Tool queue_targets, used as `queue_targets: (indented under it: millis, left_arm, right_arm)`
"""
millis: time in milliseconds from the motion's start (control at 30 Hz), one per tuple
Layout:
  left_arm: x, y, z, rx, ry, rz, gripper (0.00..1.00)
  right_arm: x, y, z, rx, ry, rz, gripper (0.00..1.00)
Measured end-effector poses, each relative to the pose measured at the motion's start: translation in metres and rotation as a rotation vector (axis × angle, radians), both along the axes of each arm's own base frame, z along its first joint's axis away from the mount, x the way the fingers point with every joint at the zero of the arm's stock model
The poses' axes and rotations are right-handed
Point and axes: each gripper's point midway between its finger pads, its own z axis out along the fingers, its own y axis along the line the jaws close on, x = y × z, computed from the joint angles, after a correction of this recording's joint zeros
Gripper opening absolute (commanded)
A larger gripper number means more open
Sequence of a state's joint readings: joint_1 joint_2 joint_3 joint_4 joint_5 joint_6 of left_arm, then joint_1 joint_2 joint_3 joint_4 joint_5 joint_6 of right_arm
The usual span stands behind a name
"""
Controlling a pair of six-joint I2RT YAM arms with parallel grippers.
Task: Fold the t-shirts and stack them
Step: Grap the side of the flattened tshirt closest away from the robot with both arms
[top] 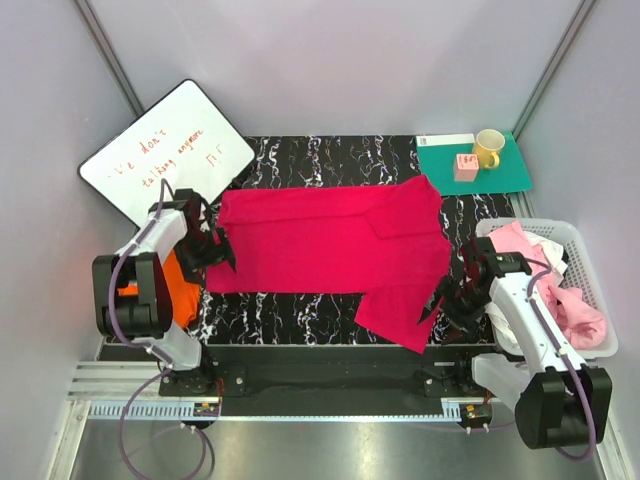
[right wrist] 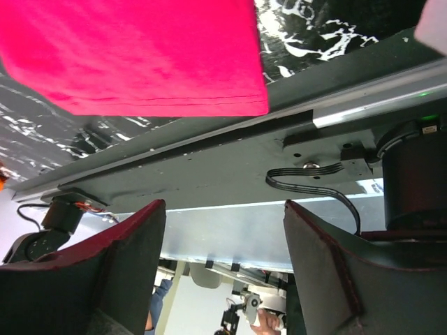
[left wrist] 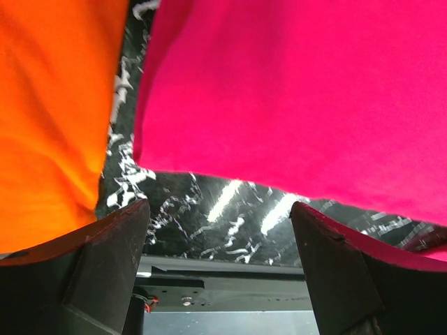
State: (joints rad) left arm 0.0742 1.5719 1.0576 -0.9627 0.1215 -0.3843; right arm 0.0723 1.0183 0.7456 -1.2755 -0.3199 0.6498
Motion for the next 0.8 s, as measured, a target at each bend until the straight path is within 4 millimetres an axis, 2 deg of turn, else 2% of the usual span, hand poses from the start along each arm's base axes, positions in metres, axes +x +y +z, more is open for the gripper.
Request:
queue_targets:
  millis: [100, 267, 400, 533, 667, 800]
  left_arm:
    - [0.002, 0.003, -0.015, 0.013, 0.039, 0.004, 0.87]
    - [0.008, 0.004, -0.036, 0.012, 0.106, 0.005, 0.87]
    - [0.024, 0.005, -0.034, 0.014, 0.087, 0.004, 0.85]
    - [0.036, 0.006, -0.032, 0.016, 0.065, -0.001, 0.84]
    - [0.034, 0.006, -0.039, 0.015, 0.093, -0.007, 0.84]
    - [0.033, 0.007, -0.04, 0.015, 0.1, -0.013, 0.83]
  right_arm:
    - [-0.004, 0.001, -0.007, -0.002, 0.025, 0.006, 0.75]
    - [0.003, 0.003, -0.018, -0.001, 0.053, 0.022, 0.77]
    - [0.009, 0.003, -0.021, -0.002, 0.065, 0.035, 0.79]
    - [0.026, 0.008, -0.016, 0.02, 0.022, 0.067, 0.8]
    - [0.045, 0.028, -0.014, 0.028, 0.006, 0.193, 0.8]
    - [0.065, 0.06, -0.009, -0.027, -0.038, 0.418, 0.79]
